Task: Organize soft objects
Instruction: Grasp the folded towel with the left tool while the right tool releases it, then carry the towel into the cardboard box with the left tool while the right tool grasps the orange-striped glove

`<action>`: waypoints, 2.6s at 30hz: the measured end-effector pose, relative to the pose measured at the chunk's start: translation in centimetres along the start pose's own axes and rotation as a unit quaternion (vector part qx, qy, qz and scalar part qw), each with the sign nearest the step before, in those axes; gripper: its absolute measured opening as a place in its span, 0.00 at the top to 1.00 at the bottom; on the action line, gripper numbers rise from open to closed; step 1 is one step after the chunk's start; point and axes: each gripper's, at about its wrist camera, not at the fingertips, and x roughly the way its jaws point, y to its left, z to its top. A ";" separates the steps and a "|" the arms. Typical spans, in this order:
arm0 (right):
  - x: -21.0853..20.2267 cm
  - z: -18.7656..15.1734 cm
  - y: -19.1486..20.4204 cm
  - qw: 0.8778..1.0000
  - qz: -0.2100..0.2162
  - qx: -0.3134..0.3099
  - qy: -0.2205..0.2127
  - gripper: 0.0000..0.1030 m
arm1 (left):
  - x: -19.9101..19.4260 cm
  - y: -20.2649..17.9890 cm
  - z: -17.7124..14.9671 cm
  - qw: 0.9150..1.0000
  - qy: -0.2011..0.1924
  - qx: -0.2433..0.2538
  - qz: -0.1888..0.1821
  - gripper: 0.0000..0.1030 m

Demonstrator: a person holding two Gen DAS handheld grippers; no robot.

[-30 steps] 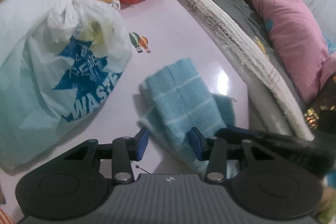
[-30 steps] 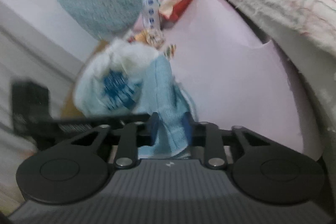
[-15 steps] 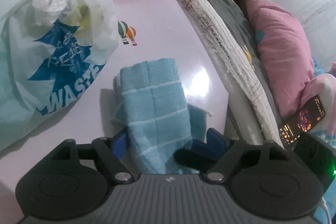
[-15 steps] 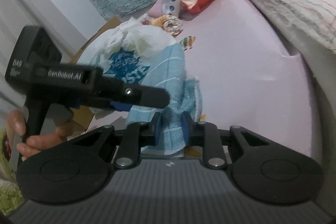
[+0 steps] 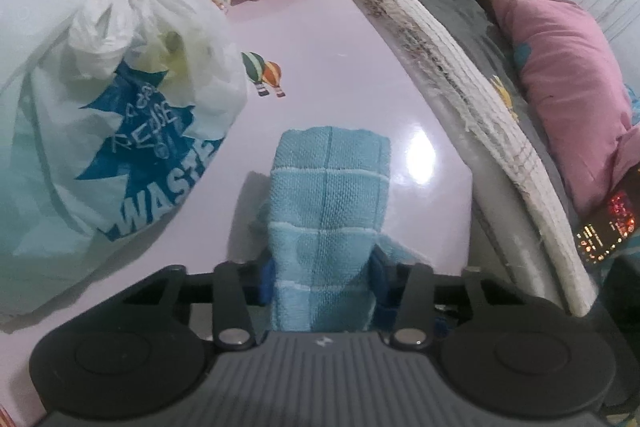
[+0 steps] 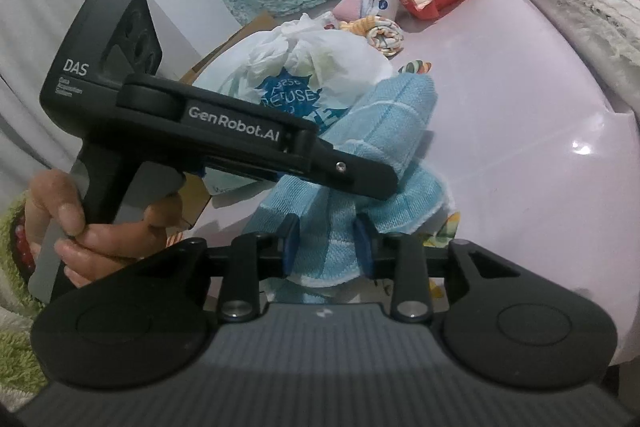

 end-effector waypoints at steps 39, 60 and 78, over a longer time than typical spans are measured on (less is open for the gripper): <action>18.8 26.2 -4.5 0.995 -0.007 0.027 0.098 0.32 | -26.7 19.0 1.5 0.972 -0.199 -0.119 0.040 0.78; 24.7 25.0 -4.3 0.985 -0.057 -0.010 0.164 0.47 | -14.4 32.3 6.1 0.966 -0.011 -0.098 0.240 0.77; 22.0 25.1 -3.3 0.988 -0.079 0.006 0.134 0.61 | -15.4 34.5 6.0 0.961 -0.015 -0.149 0.231 0.75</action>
